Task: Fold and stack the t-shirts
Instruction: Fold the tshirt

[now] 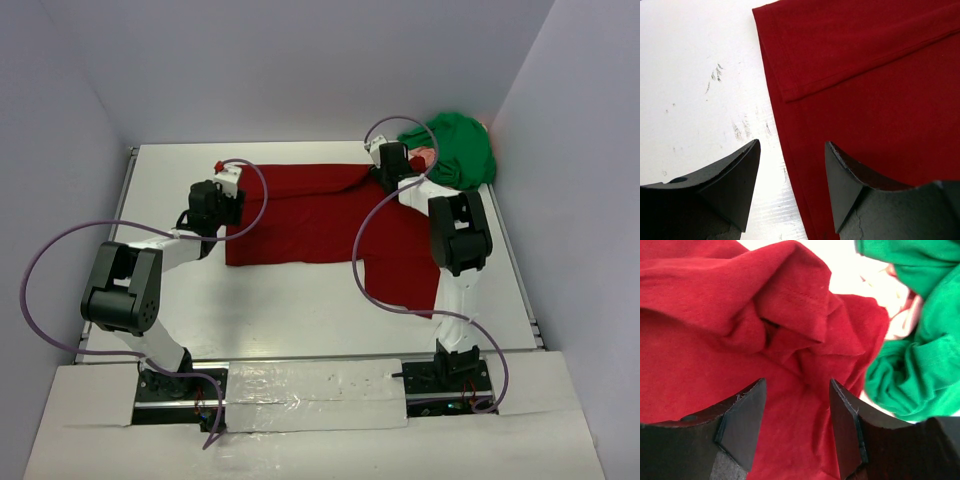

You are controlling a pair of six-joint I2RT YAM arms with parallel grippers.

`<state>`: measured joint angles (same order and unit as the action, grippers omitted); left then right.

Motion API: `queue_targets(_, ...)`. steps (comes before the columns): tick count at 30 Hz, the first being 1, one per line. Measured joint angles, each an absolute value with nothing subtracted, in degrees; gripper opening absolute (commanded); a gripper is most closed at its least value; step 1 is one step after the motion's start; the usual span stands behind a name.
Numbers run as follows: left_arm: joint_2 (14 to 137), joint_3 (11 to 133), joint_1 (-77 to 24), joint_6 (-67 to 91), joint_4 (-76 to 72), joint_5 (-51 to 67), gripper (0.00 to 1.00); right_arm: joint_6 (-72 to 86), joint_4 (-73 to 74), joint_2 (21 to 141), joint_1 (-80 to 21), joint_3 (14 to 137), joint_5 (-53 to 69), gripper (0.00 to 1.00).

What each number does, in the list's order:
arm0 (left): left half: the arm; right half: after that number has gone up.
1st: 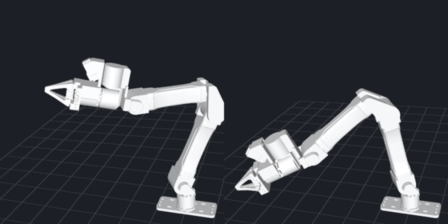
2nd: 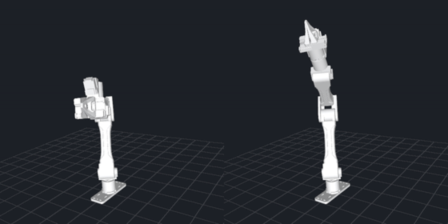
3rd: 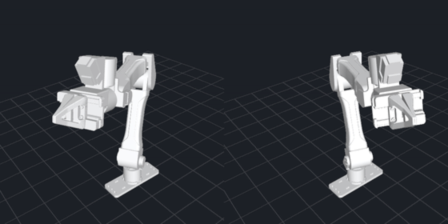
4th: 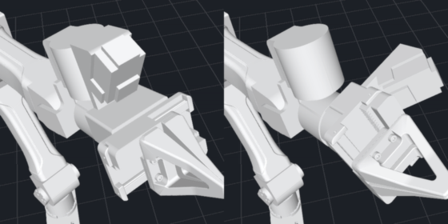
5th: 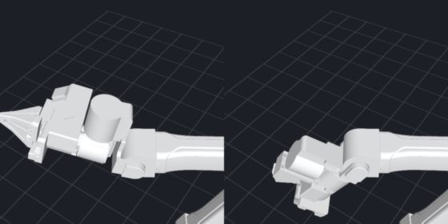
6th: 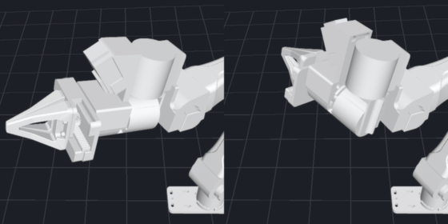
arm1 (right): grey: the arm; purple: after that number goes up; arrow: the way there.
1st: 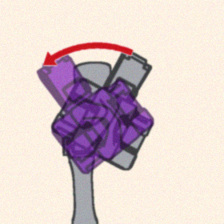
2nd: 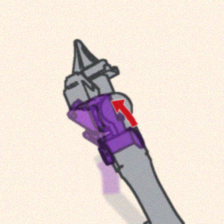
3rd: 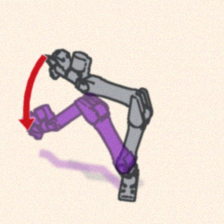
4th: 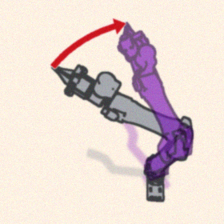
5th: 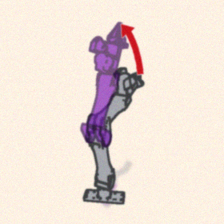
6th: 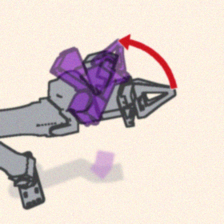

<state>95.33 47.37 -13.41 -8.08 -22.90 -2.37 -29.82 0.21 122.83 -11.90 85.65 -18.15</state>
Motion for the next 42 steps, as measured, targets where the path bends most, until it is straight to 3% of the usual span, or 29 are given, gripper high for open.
queue_targets(11,95.3,47.4,-13.4,-8.1,-22.9,-2.4,0.63,-35.7,-7.6,123.3,-11.9,85.3,-21.9,0.59)
queue_targets(33,95.3,47.4,-13.4,-8.1,-22.7,-2.5,0.63,-35.3,1.6,128.3,-12.1,94.0,-16.4,0.49)
queue_targets(36,95.3,47.4,-13.4,-8.1,-22.5,-2.5,0.63,-35.7,2.8,129.6,-12.1,95.7,-16.4,0.38)
queue_targets(40,95.4,47.4,-13.4,-8.1,-22.4,-2.5,0.63,-36.1,3.5,131.1,-12.1,97.5,-16.6,0.01)
queue_targets(42,95.4,47.4,-13.4,-8.1,-22.4,-2.5,0.63,-36.2,3.7,131.2,-12.1,97.6,-16.7,0.00)
